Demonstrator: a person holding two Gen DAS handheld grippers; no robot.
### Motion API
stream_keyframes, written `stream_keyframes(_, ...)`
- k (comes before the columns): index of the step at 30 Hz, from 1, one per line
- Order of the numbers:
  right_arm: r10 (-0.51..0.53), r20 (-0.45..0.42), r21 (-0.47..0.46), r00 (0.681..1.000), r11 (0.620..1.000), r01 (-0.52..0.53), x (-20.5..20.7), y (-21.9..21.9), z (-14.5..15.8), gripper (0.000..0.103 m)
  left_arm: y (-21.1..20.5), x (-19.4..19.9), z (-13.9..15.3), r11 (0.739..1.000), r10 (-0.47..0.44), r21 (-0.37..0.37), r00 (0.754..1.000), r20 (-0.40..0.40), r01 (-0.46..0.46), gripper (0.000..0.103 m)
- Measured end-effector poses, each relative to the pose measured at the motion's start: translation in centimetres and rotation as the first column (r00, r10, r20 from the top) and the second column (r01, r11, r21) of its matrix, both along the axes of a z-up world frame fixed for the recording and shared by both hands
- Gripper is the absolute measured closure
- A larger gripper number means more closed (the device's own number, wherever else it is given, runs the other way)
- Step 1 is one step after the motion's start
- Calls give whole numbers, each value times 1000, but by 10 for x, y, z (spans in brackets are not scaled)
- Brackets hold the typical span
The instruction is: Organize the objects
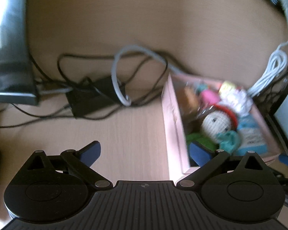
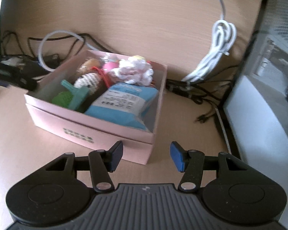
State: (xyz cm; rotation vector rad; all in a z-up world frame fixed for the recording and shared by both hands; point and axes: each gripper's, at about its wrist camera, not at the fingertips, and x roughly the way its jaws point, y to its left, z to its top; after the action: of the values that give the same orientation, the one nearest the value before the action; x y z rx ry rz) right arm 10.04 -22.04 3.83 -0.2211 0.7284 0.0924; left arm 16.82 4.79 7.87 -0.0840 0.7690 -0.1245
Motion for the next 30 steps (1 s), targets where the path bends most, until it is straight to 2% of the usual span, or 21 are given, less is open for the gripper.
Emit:
stream_keyframes(3, -41, -9, 37, 999, 998, 42, -9, -6, 8, 47, 9, -25, 17, 1000, -18, -18, 999, 47, 19, 1)
stream_keyframes(5, -61, -15, 58, 998, 996, 62, -19, -8, 12, 37, 14, -48, 21, 998, -50, -44, 997, 65, 53, 1)
stream_keyframes(7, -93, -16, 65, 996, 993, 94, -36, -5, 13, 31, 16, -70, 20, 994, -84, -61, 994, 72, 89, 1)
stream_keyframes(12, -149, -84, 84, 985, 984, 156, -91, 10, 2, 27, 15, -126, -11, 981, -175, -87, 985, -7, 173, 1)
stream_keyframes(15, -165, -104, 88, 981, 981, 174, -122, 18, -5, 18, 8, -151, -31, 973, -222, -66, 974, -47, 219, 1)
stream_keyframes(17, -170, -124, 88, 978, 979, 181, -136, 20, -12, 17, 5, -162, -41, 975, -214, -73, 973, -82, 208, 1)
stream_keyframes(20, -161, -159, 85, 974, 981, 176, -149, 18, -23, 17, 0, -173, -51, 982, -182, -61, 979, -92, 177, 1)
stream_keyframes(21, -151, -159, 90, 976, 982, 166, -152, 16, -27, 17, -3, -174, -55, 984, -174, -54, 981, -84, 170, 1)
stream_keyframes(23, -137, -141, 94, 980, 984, 151, -155, 10, -31, 8, -9, -180, -58, 992, -124, -24, 990, -67, 122, 1)
stream_keyframes(25, -134, -150, 107, 980, 983, 151, -155, 3, -32, 7, -17, -185, -59, 993, -116, -10, 992, -46, 115, 1)
stream_keyframes(27, -100, -143, 112, 985, 987, 116, -154, 1, -34, 3, -25, -189, -65, 993, -109, 53, 994, -13, 110, 1)
stream_keyframes(30, -88, -130, 110, 988, 989, 103, -150, -3, -38, 0, -33, -185, -69, 995, -45, 85, 999, 26, 43, 1)
